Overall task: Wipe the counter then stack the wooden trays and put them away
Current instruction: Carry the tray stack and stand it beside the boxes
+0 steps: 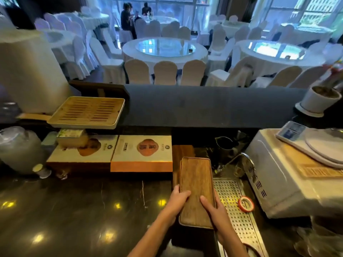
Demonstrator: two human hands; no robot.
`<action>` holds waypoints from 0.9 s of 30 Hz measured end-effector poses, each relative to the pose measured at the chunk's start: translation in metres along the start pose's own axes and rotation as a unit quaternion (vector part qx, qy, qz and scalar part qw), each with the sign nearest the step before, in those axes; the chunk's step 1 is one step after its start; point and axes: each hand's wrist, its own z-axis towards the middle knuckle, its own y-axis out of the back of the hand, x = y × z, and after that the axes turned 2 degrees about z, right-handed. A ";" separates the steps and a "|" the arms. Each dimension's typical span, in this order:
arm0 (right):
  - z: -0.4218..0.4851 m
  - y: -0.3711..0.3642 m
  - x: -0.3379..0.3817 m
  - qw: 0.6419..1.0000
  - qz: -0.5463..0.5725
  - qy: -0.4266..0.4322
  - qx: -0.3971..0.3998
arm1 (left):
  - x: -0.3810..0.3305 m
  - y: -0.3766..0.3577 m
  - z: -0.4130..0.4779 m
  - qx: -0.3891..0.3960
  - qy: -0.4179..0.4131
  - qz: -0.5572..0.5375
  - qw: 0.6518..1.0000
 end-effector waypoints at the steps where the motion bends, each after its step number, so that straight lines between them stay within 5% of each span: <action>1: 0.020 -0.002 0.004 1.000 0.005 -0.001 0.004 | -0.003 -0.001 0.014 -0.016 0.006 0.000 1.000; 6: 0.103 -0.014 0.018 0.999 -0.012 0.005 0.034 | -0.002 0.000 0.052 -0.135 0.054 -0.025 0.989; 13: 0.159 -0.030 0.019 0.994 -0.091 0.008 0.060 | 0.015 0.003 0.077 -0.098 0.139 -0.180 0.969; 19: 0.169 -0.034 0.018 0.987 -0.147 0.021 0.058 | 0.013 -0.001 0.087 -0.063 0.144 -0.384 0.910; 22: 0.179 -0.033 0.019 0.959 -0.282 0.032 -0.006 | 0.007 -0.002 0.093 -0.057 0.148 -0.448 0.880; 27: 0.184 -0.034 0.012 0.989 -0.137 0.012 0.056 | 0.010 -0.003 0.101 -0.054 0.131 -0.487 0.862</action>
